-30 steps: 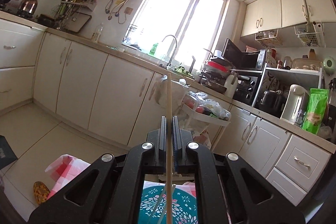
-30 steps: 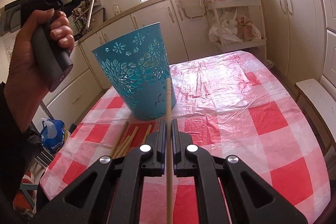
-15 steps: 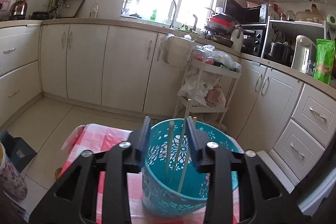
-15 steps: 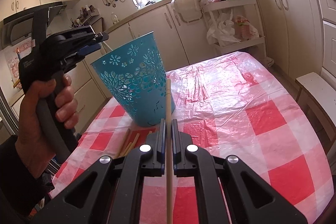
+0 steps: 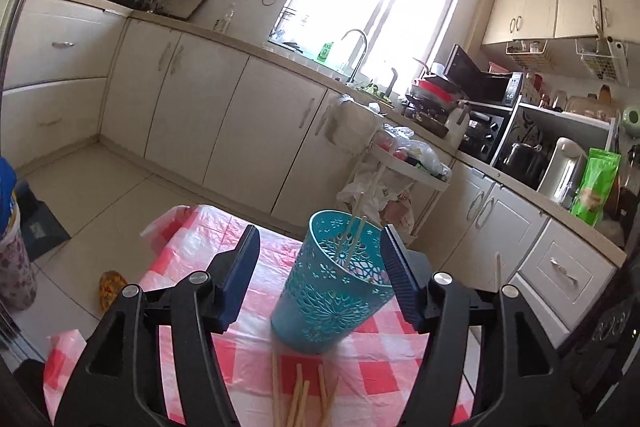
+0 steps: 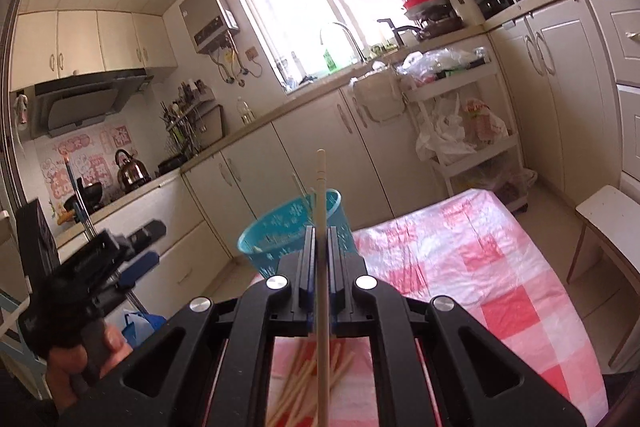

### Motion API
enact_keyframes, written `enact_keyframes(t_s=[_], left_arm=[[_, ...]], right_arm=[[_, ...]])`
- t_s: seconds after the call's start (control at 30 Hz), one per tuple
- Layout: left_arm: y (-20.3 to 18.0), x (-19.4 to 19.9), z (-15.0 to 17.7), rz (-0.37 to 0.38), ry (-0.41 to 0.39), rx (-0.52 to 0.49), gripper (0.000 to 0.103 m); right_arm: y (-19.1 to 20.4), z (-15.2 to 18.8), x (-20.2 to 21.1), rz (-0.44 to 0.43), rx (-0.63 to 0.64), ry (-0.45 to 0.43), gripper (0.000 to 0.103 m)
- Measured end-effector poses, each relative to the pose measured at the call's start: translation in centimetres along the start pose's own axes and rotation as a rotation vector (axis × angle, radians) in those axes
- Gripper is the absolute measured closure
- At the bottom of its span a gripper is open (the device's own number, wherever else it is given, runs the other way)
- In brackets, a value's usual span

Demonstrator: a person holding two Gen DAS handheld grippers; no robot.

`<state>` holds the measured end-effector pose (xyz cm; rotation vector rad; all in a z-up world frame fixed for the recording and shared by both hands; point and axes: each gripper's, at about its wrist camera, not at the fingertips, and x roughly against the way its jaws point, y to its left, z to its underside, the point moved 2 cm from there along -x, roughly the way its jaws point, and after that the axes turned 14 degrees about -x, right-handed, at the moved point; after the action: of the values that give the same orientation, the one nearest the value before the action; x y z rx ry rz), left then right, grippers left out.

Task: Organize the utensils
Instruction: 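Carry the held chopstick over the teal bin and open the right tool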

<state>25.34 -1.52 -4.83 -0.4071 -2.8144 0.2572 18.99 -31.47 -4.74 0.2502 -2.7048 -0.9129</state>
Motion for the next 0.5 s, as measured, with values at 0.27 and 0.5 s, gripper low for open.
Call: enact_keyframes(t_s=[0.27,0.5], left_arm=[[-2.2,2.1,-0.2,0.068,-0.025,-0.005,0.039],[-2.3,2.3,-0.8,0.101,-0.036,0.035,0.036]], right_arm=[[3.7,-3.7,-2.2,-0.139,-0.030,-0.102,0.097],[6.2,-6.9,-4.6,-0.241,-0.049,-0.195,0.097]])
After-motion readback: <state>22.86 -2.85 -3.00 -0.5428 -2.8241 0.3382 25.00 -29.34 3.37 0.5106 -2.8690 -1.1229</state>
